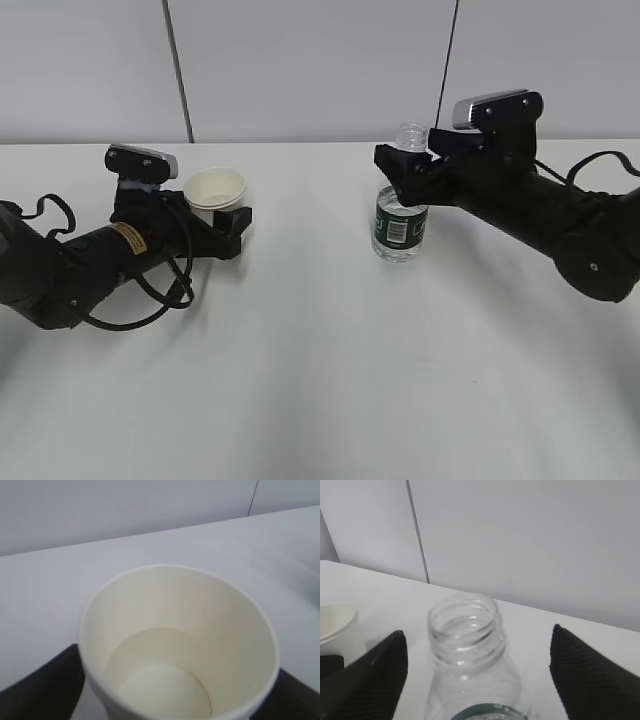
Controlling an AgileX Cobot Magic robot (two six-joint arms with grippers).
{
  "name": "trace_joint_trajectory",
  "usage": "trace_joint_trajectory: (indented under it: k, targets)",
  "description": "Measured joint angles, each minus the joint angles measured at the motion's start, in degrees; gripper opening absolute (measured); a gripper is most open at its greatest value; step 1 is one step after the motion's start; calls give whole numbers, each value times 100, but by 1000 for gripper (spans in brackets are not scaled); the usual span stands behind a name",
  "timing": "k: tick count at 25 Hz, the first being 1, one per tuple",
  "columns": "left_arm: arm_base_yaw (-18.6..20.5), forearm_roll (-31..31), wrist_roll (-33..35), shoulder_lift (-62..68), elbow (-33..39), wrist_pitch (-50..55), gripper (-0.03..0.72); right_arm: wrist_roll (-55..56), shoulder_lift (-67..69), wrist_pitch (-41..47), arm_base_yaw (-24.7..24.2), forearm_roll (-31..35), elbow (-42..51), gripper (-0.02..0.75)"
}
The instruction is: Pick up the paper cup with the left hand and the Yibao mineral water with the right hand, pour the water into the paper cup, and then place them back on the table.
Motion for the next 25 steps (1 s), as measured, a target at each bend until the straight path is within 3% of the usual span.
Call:
trace_joint_trajectory:
  k: [25]
  targets:
    - [0,49,-207,-297,0,88,591,0,-177,171,0,88,0,657]
